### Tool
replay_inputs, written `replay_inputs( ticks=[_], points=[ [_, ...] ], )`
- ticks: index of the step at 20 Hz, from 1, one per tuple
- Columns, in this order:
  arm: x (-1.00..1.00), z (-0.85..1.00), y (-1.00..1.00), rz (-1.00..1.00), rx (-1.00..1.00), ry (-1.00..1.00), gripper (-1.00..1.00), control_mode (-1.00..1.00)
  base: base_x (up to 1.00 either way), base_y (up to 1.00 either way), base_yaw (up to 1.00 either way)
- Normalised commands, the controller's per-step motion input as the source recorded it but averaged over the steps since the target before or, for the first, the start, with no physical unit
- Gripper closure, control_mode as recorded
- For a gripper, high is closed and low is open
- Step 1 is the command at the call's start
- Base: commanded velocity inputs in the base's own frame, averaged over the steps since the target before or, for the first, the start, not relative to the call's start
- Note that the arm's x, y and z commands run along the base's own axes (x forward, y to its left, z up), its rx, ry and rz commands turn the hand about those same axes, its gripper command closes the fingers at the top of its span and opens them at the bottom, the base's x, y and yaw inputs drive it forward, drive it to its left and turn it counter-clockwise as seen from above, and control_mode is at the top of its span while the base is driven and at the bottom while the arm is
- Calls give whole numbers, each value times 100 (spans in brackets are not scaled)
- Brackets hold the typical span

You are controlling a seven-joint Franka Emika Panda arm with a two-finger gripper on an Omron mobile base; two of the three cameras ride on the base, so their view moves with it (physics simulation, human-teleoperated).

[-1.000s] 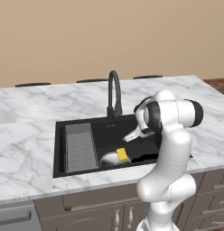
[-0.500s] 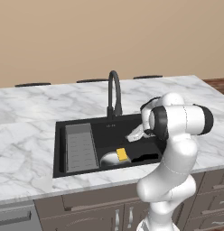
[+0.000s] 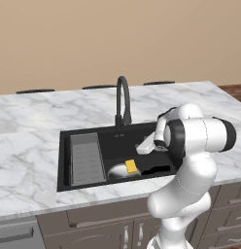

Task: Pick the pan and sponge and place them into the sink. Then turn on the water.

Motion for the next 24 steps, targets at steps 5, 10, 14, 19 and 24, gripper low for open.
replay_inputs(
  ticks=[5, 10, 14, 19, 24],
  points=[
    [-4, 9, -13, -4, 8, -12, -100, -100, 0, 0, 0],
    [-3, 11, -26, -1, 18, -6, -100, -100, 0, 0, 0],
    [0, 10, -16, -1, 16, -7, -100, -100, 0, 0, 0],
    [3, 10, -2, -7, 7, -8, -100, -100, 0, 0, 0],
    [6, 6, 4, -9, 0, -4, -100, -100, 0, 0, 0]
  ],
)
